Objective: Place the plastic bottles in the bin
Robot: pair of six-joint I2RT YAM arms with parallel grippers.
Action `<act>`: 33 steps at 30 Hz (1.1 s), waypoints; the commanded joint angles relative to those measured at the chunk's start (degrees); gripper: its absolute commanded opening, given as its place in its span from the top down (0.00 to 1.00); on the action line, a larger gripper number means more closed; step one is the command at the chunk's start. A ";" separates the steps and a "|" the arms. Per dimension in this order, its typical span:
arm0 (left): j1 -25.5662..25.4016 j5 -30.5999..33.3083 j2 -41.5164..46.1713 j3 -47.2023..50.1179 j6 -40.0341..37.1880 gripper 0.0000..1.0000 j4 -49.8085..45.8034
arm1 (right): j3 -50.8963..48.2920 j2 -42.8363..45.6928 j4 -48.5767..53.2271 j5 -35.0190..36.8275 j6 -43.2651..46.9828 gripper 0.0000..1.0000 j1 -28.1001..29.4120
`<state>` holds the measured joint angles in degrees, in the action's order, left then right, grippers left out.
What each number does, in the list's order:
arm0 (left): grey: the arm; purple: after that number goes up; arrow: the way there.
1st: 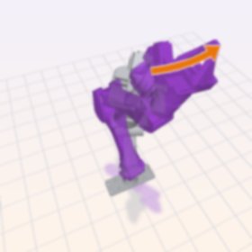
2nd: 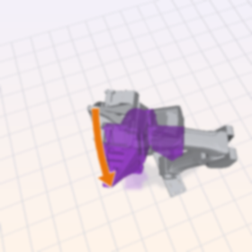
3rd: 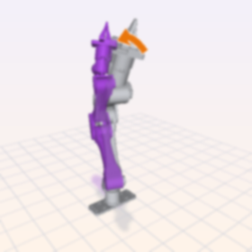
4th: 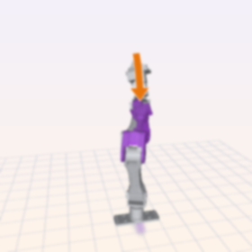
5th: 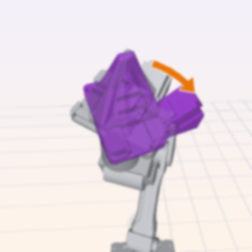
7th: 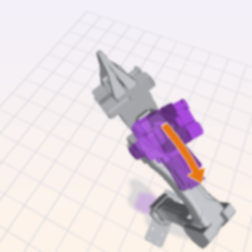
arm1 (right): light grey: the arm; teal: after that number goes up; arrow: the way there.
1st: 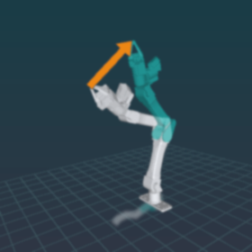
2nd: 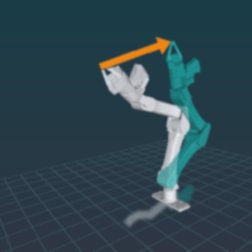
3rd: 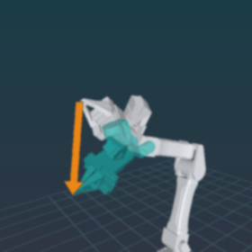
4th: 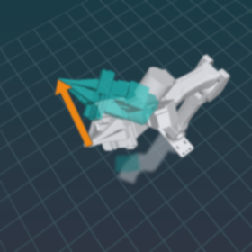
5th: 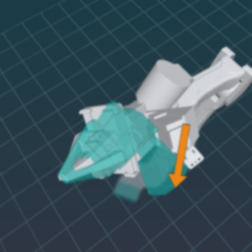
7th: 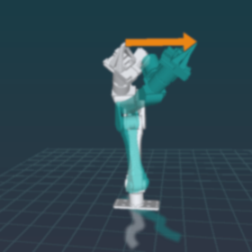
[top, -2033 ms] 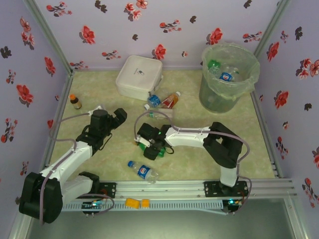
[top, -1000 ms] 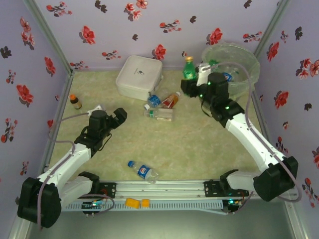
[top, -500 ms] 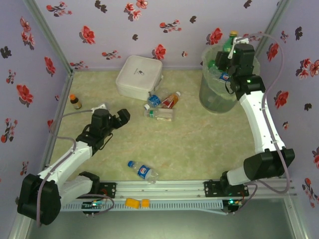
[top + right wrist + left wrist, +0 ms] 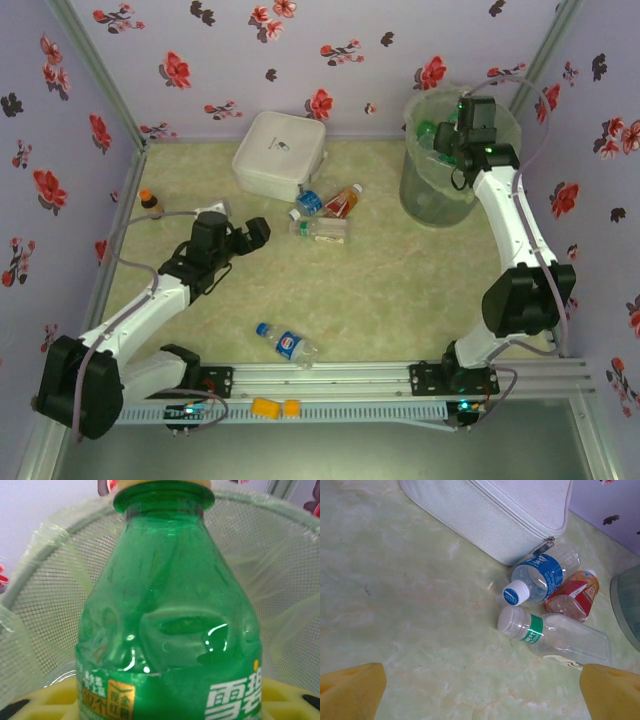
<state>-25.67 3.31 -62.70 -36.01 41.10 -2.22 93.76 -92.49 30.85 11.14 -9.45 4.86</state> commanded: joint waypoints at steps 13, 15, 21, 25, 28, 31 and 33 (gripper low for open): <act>-0.43 -0.41 -0.69 -2.81 -1.08 0.00 -2.99 | 5.41 0.43 0.90 -4.48 -3.25 0.00 -0.33; -0.64 -0.36 -1.00 -3.64 -1.25 0.00 -3.86 | 6.04 1.14 1.72 -5.43 -3.04 0.00 -0.29; -1.13 -0.09 -1.28 -7.40 -2.84 0.00 -9.21 | 4.69 6.03 2.72 -6.26 -2.71 0.00 3.09; -2.16 0.77 -0.54 -10.61 -3.89 0.00 -13.63 | 0.77 10.71 2.22 -2.81 -1.11 0.00 8.92; -3.75 2.26 0.14 -13.70 -5.07 0.00 -18.25 | -2.70 14.11 1.64 -2.76 -1.91 0.00 12.89; -5.55 4.07 1.25 -16.26 -5.92 0.00 -23.43 | -7.55 17.30 0.34 -3.70 -3.46 0.00 17.02; -6.48 5.20 2.77 -16.88 -5.38 0.00 -26.50 | -11.76 19.21 -1.24 -3.77 -5.10 0.00 20.38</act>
<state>-31.05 5.63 -62.50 -50.65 37.28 -21.06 86.21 -74.63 31.55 6.90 -12.53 22.26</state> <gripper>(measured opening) 0.998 0.995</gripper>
